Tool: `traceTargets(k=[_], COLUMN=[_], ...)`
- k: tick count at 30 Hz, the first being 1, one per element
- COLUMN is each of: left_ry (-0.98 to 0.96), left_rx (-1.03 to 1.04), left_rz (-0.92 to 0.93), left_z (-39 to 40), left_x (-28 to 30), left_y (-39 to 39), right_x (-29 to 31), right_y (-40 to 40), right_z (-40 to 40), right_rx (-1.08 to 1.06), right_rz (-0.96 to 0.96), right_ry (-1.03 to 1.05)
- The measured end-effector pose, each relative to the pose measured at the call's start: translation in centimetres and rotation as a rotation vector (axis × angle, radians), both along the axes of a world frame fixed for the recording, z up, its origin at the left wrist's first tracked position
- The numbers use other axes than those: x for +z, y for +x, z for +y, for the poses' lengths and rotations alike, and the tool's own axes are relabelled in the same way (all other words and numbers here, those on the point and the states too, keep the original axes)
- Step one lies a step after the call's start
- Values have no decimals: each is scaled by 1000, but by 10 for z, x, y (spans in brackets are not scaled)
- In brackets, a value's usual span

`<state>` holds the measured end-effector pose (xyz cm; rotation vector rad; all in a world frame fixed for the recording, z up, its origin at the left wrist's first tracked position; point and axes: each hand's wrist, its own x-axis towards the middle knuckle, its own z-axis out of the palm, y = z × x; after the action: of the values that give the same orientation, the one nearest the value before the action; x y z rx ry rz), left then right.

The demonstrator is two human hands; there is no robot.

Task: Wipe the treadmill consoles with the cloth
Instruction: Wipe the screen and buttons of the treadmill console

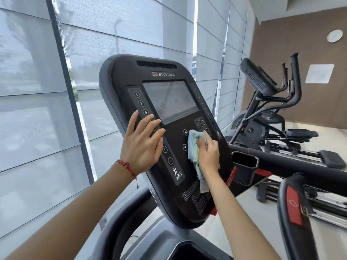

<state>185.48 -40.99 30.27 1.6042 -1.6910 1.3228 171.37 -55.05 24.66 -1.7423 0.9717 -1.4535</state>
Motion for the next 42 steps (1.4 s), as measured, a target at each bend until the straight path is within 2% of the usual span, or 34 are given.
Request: traceTargets(k=[3,8,18,28,34,42], left_ry=[10,42,88,161,145,187], left_rx=[48,60,180,342,404,571], left_rz=[47,206,352,494,518,551], left_z=[4,34,136,235,309,457], left_x=[-4,-24,-64,-102,-114,-145], left_y=[-4,-24,-35,-34,-21,2], right_x=[-5,-9,-19,-9,-12,-56], right_y=[-4,-22,-26,-20,4,62], right_z=[34,62,121,185,263,416], right_rx=[76,130,245,356,456,684], right_rz=[21,68,-65,-11,2,13], right_ry=[-52,2,90,51,62,207])
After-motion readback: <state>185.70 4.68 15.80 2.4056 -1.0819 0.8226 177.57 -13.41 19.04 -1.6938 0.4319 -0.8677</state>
